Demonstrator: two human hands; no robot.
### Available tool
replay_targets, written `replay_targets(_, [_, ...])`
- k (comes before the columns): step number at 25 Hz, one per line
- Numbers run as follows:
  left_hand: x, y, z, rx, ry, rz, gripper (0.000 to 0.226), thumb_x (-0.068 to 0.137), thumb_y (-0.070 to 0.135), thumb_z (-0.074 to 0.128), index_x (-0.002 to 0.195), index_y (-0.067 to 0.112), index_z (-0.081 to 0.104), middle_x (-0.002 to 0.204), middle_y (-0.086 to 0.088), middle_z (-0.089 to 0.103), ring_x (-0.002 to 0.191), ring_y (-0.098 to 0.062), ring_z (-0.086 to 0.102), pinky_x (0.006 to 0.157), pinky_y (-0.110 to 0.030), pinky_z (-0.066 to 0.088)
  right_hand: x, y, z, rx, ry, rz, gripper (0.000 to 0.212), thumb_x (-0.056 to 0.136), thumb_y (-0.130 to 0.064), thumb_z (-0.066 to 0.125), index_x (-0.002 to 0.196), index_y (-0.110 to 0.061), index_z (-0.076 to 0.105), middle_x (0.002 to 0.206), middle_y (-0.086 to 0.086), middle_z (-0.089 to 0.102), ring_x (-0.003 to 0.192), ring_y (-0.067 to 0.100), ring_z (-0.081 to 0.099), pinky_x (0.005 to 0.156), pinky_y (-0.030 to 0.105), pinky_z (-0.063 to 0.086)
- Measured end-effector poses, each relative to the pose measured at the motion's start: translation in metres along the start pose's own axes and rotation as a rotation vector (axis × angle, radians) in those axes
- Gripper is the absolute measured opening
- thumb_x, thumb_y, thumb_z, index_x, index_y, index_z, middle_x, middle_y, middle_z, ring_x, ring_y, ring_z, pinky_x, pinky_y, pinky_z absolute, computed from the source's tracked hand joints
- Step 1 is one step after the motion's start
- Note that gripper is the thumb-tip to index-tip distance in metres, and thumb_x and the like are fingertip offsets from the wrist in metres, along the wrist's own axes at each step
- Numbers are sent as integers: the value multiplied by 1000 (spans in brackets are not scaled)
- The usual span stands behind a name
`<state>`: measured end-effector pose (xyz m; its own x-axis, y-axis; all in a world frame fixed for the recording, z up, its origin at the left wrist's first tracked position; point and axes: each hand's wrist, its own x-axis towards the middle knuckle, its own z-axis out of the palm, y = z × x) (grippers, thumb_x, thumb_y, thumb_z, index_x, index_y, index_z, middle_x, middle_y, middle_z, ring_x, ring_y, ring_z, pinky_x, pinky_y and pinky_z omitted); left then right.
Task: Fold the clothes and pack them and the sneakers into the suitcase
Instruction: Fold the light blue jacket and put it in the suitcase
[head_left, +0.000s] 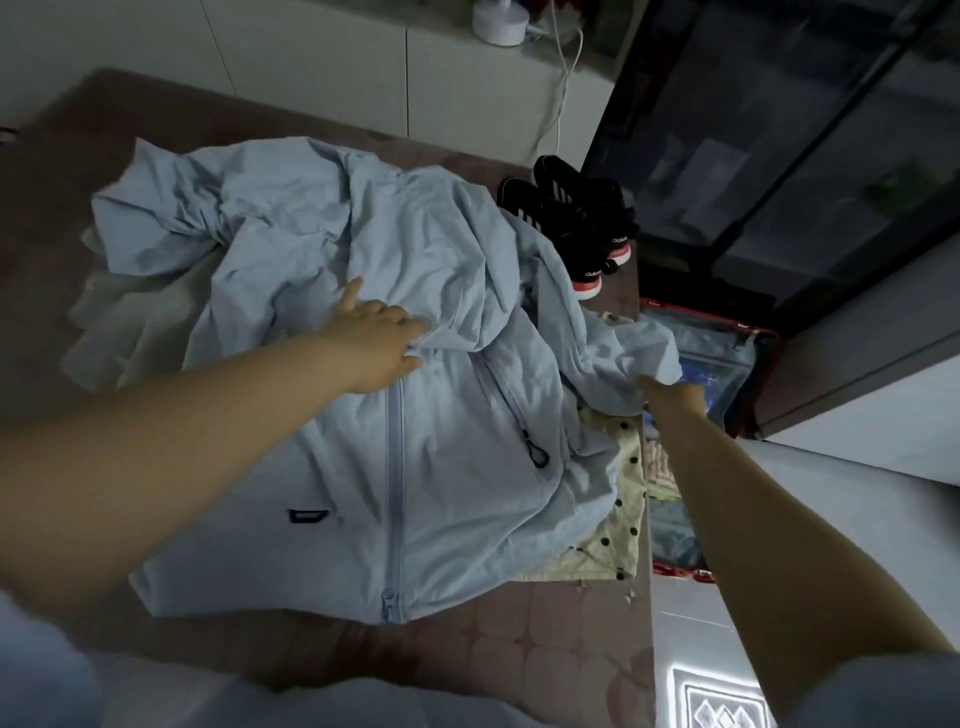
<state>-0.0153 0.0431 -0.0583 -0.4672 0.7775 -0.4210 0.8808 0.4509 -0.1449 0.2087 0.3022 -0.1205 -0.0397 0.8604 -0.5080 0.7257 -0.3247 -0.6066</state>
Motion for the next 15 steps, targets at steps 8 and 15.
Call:
replay_targets(8, [5, 40, -38, -235, 133, 109, 57, 97, 42, 38, 147, 28, 15, 149, 1, 33, 138, -19, 27, 114, -46, -6, -8, -34, -25, -14, 64, -211, 26, 92, -9, 48, 113, -4, 63, 107, 15, 66, 97, 30, 63, 56, 17, 39])
replay_targets(15, [6, 8, -147, -1286, 692, 53, 30, 99, 31, 40, 127, 24, 44, 117, 3, 55, 102, -11, 52, 81, -20, 42, -148, -144, -8, 72, 131, -1520, 24, 79, 5, 55, 87, -7, 74, 82, 1, 66, 71, 12, 57, 76, 22, 45])
